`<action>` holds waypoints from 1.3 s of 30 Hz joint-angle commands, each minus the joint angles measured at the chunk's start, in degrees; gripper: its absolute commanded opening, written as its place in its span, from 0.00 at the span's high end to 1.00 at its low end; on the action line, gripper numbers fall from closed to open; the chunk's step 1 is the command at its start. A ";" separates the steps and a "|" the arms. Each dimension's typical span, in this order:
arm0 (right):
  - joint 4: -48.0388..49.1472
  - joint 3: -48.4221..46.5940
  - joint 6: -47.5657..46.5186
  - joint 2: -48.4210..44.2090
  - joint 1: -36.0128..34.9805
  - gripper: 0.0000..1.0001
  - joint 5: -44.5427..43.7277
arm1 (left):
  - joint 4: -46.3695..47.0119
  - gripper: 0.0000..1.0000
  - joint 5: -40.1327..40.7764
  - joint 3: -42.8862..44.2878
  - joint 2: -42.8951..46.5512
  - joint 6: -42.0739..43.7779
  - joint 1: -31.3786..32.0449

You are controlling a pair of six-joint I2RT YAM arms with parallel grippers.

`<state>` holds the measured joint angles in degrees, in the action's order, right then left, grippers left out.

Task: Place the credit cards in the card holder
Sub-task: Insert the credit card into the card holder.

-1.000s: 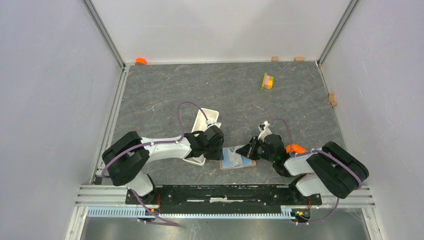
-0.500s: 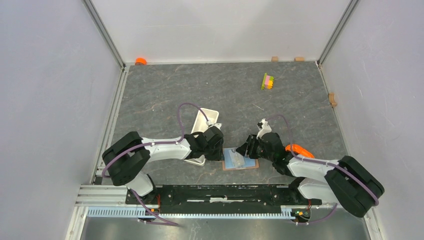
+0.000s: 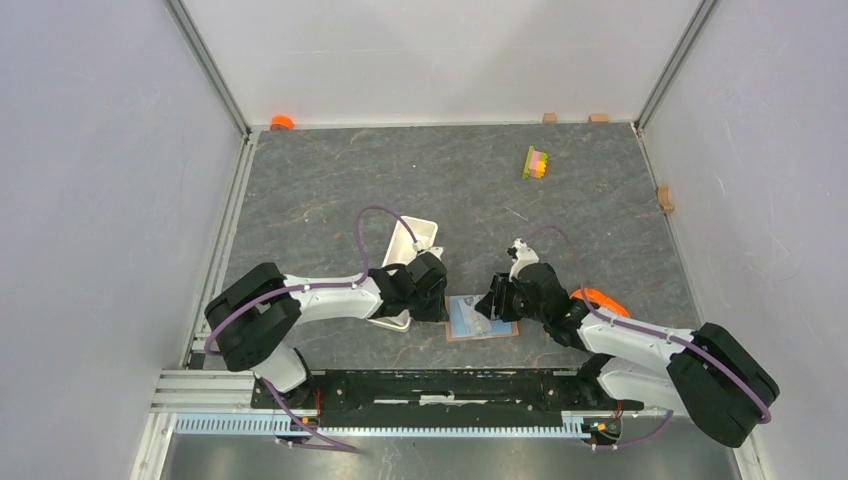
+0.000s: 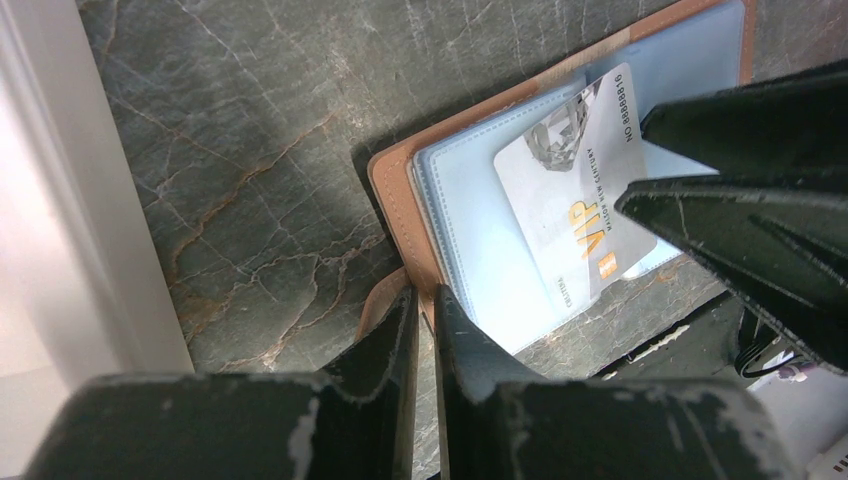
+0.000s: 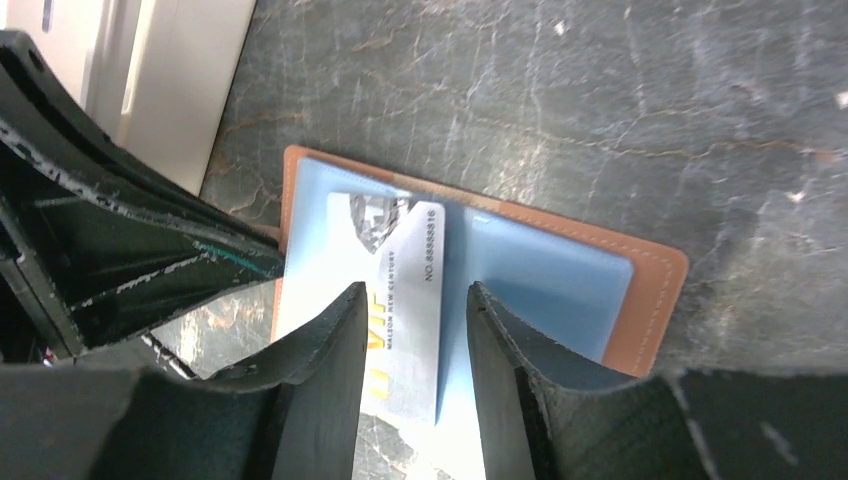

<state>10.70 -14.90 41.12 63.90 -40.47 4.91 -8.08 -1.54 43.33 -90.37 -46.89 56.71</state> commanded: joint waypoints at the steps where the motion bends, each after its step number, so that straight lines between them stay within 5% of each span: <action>1: -3.67 -1.76 0.62 -1.13 -1.82 0.54 1.77 | 0.86 0.84 -0.89 -0.95 -1.21 -1.90 0.32; 17: -2.39 -8.52 1.37 4.40 -9.83 0.57 0.18 | 2.32 0.88 -1.80 -1.31 -1.06 -2.11 0.33; 29: -23.86 -17.40 -6.73 -2.25 -9.05 0.44 -11.66 | 2.19 0.89 -1.07 -2.18 -0.48 -2.41 0.33; 39: -30.11 -14.36 -9.99 -6.67 -0.73 0.46 -6.51 | 2.28 0.90 -0.99 -2.48 -0.02 -2.50 0.33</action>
<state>-16.08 -30.68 33.34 59.75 -43.53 -3.20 -5.80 -2.11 42.13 -90.30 -47.24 56.71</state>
